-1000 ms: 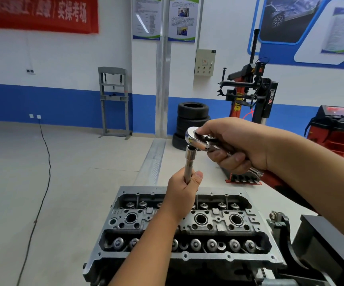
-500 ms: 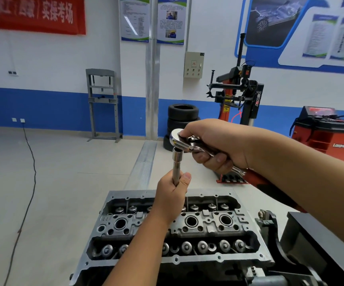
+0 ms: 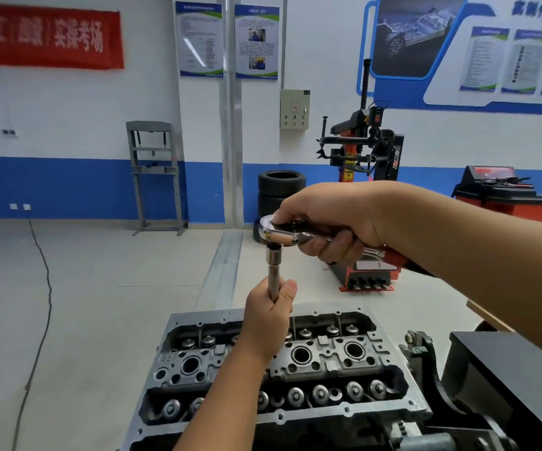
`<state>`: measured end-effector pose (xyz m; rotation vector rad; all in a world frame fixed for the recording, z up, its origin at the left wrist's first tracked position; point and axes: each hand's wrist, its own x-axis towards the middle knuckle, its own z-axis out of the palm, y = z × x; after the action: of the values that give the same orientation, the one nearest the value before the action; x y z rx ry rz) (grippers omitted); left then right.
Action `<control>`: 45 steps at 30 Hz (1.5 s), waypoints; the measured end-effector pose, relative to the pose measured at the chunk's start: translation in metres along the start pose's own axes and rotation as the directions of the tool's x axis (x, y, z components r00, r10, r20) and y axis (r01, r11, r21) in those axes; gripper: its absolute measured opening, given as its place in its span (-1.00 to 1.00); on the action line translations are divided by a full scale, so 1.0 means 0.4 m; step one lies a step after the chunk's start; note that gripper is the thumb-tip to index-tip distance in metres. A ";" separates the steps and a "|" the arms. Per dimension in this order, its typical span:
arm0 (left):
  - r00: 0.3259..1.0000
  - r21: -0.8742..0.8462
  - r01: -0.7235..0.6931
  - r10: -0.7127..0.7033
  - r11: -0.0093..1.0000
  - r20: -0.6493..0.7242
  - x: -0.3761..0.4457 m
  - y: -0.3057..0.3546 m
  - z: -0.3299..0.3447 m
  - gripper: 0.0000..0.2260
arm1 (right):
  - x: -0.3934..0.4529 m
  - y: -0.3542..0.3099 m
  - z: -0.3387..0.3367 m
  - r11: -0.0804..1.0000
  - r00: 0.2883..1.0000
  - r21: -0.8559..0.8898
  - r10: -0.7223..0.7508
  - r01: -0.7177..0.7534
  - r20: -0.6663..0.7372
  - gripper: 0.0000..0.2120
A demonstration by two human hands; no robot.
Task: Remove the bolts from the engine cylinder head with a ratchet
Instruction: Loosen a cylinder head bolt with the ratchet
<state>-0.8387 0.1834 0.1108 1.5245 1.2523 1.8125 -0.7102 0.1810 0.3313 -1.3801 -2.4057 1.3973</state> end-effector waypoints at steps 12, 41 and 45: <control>0.996 0.156 -0.048 0.059 0.987 -0.068 -0.004 0.010 0.008 -0.68 | -0.017 0.007 0.031 0.999 0.989 -0.006 -0.044 0.043 -0.142 -0.60; 0.994 0.162 -0.057 0.071 0.985 -0.078 -0.006 0.004 0.010 -0.64 | -0.011 0.006 0.010 0.999 0.999 0.036 -0.009 0.011 -0.046 -0.60; 0.998 0.128 -0.044 0.049 0.991 -0.039 -0.009 0.016 0.003 -0.65 | -0.010 0.014 -0.014 0.996 0.998 -0.079 -0.035 0.039 0.048 -0.43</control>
<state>-0.8352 0.1779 0.1142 1.6036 1.3871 1.8339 -0.7015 0.1831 0.3323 -1.3269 -2.5295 1.3535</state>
